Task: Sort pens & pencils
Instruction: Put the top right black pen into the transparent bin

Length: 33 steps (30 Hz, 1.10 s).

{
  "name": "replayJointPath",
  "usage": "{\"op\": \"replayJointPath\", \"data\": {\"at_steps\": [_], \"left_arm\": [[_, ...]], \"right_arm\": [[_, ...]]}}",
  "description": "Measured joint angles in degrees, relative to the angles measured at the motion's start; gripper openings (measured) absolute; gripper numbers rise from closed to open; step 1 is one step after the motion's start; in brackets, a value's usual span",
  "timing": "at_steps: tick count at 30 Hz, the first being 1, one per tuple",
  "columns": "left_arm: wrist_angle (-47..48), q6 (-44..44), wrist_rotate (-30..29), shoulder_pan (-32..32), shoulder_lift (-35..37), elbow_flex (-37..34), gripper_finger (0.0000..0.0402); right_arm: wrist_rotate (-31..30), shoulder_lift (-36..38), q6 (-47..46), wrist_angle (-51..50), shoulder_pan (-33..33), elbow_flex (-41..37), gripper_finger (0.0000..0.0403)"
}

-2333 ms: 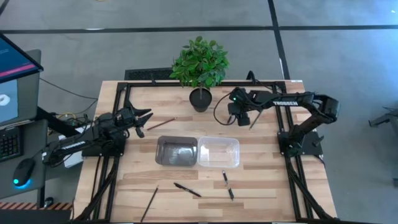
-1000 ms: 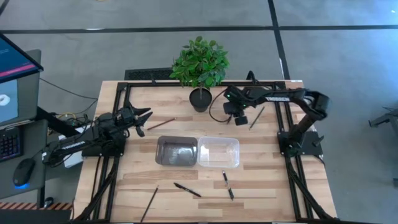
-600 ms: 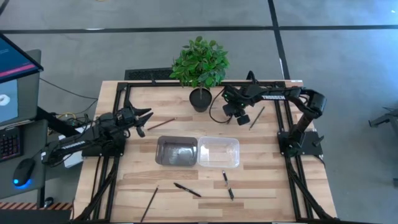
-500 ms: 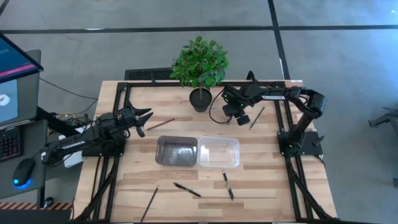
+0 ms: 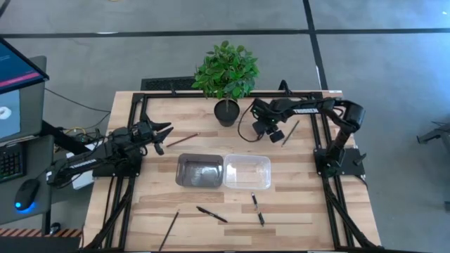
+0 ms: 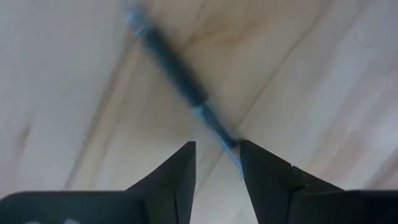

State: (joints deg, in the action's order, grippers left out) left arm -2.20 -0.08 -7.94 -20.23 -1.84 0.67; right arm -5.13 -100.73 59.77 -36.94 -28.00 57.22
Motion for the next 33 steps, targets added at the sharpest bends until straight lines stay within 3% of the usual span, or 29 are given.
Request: {"op": "replayJointPath", "data": {"at_steps": [5,22,33], "left_arm": [[-0.04,-0.13,-0.06,0.00,-0.41,0.00,0.0094],[-0.07,-0.13,-0.21,0.00,-1.17,0.00,0.0094],[-0.07,-0.14,-0.22,0.00,-1.17,0.00,0.0094]], "right_arm": [[-2.40,-0.87,-2.66,1.75,-0.27,0.06,0.0146],[-2.46,-4.04,-6.28,2.46,-1.01,0.34,0.0137],[-0.50,-4.15,-16.35,0.95,-1.73,0.32,0.0090]]}}
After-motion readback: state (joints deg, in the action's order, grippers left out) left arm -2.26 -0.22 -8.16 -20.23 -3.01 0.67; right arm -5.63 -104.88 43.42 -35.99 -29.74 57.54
